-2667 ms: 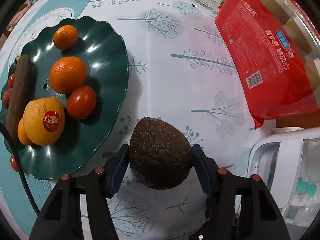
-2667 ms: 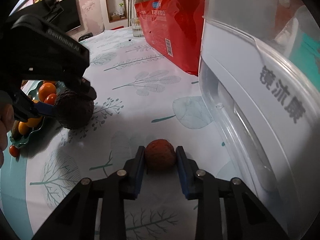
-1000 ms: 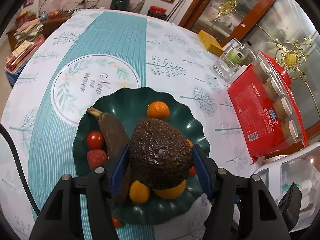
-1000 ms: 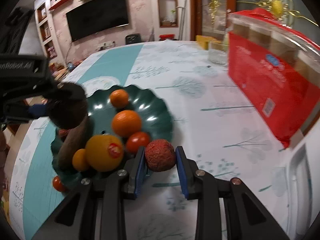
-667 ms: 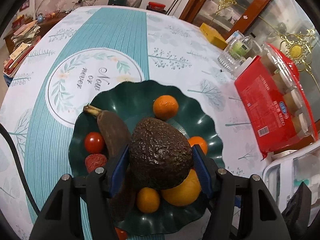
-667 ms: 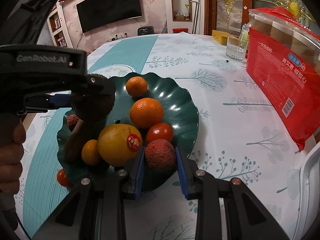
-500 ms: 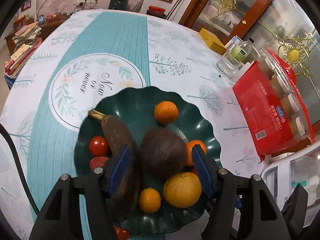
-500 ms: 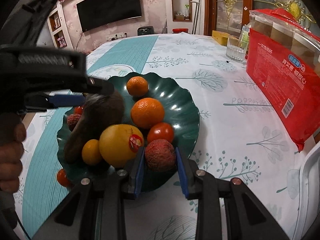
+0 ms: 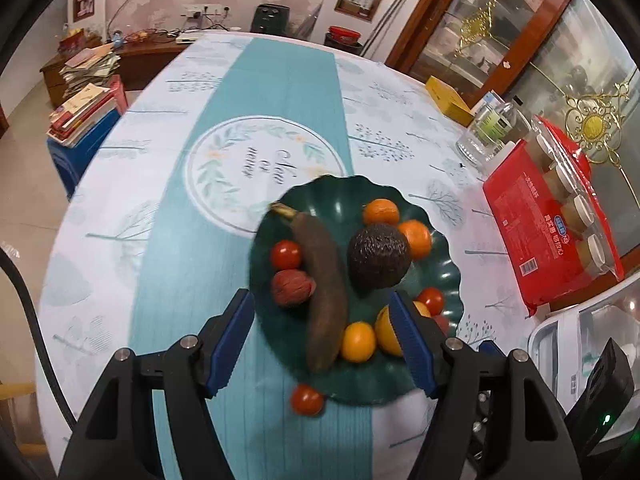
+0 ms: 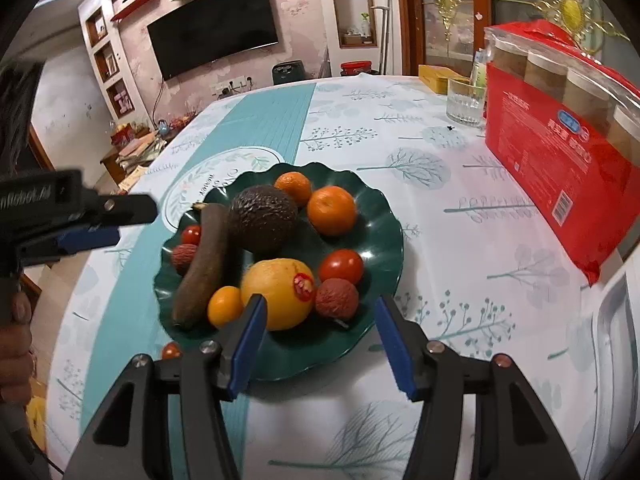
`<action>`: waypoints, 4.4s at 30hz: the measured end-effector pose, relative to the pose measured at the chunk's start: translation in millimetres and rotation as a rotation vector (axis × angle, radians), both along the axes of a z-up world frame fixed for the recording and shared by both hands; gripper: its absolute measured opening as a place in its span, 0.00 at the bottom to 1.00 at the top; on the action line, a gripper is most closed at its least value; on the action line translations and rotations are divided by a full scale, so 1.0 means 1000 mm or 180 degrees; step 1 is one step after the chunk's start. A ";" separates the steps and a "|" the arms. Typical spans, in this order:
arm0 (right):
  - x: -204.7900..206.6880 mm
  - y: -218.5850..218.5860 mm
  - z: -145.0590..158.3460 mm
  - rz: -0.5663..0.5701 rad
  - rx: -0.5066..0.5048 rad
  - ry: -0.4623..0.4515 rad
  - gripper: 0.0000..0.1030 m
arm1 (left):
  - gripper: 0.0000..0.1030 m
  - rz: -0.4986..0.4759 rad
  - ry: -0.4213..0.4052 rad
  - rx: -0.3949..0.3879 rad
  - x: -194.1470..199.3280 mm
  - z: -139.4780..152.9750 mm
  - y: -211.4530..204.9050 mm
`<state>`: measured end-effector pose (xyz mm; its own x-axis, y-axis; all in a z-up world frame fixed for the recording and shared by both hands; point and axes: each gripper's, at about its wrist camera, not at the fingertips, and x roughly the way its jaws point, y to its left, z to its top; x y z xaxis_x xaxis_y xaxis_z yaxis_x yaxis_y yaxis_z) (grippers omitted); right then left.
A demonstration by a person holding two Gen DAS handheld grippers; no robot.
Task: Organize fruits
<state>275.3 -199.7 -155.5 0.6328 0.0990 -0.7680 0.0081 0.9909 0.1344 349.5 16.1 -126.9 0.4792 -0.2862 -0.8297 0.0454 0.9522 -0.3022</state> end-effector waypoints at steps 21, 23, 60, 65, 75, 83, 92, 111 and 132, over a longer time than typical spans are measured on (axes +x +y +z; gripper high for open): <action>-0.041 0.064 -0.014 -0.0141 0.0282 0.0252 0.55 | 0.66 -0.0127 0.0187 0.0135 -0.062 -0.017 0.081; -0.039 0.077 -0.018 -0.0140 0.0308 0.0277 0.55 | 0.67 -0.0140 0.0258 0.0155 -0.066 -0.022 0.091; -0.042 0.140 -0.037 -0.0558 0.0058 0.0295 0.25 | 0.70 -0.0392 0.0426 -0.0003 -0.090 -0.032 0.164; -0.052 0.131 -0.015 -0.0465 0.0020 0.0141 0.25 | 0.70 -0.0347 0.0410 -0.0035 -0.102 -0.025 0.157; -0.033 0.090 -0.009 -0.0347 -0.0134 -0.0013 0.26 | 0.70 -0.0082 0.0324 0.0012 -0.140 -0.011 0.138; -0.038 0.052 -0.022 -0.0277 0.0108 0.0141 0.57 | 0.72 0.0237 0.0269 0.0065 -0.174 -0.002 0.109; -0.085 0.001 -0.022 0.0047 0.0242 0.0340 0.67 | 0.73 0.0543 0.0317 0.0077 -0.223 -0.004 0.047; -0.215 -0.042 0.067 0.0489 0.0335 0.0565 0.87 | 0.78 0.0350 -0.0059 0.0290 -0.297 0.069 -0.016; -0.290 -0.009 0.141 0.0349 0.0059 0.0250 1.00 | 0.99 0.0316 -0.0504 0.0826 -0.360 0.135 -0.031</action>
<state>-14.9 -209.0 -14.5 0.5554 0.1789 -0.8121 -0.0888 0.9838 0.1560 -10.5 -14.7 8.0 0.6233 -0.0201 -0.7817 -0.0244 0.9987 -0.0451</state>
